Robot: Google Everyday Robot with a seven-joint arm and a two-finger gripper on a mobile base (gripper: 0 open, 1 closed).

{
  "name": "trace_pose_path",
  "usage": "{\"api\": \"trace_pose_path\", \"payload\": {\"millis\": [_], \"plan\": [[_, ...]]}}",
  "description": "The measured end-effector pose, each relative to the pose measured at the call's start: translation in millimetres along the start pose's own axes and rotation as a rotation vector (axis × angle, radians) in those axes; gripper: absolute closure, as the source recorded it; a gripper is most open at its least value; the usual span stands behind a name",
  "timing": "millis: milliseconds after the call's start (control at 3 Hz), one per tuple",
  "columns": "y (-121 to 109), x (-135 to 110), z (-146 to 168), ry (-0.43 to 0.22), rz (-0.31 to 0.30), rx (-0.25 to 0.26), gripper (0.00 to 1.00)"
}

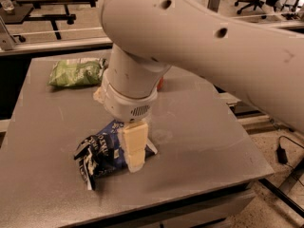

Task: Pick blue chip bag

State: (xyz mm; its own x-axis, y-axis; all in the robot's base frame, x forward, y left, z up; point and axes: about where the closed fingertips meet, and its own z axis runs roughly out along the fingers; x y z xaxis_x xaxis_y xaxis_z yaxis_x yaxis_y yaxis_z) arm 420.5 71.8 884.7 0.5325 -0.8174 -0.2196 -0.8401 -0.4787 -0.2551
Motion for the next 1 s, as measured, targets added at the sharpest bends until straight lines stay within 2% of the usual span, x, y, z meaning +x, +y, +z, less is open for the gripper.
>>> {"api": "trace_pose_path", "payload": {"millis": [333, 667, 1000], "plan": [[2, 11, 25, 0.027, -0.041, -0.049, 0.0], [12, 15, 37, 0.048, -0.051, -0.105, 0.24], [18, 15, 38, 0.056, -0.044, -0.136, 0.48]]}}
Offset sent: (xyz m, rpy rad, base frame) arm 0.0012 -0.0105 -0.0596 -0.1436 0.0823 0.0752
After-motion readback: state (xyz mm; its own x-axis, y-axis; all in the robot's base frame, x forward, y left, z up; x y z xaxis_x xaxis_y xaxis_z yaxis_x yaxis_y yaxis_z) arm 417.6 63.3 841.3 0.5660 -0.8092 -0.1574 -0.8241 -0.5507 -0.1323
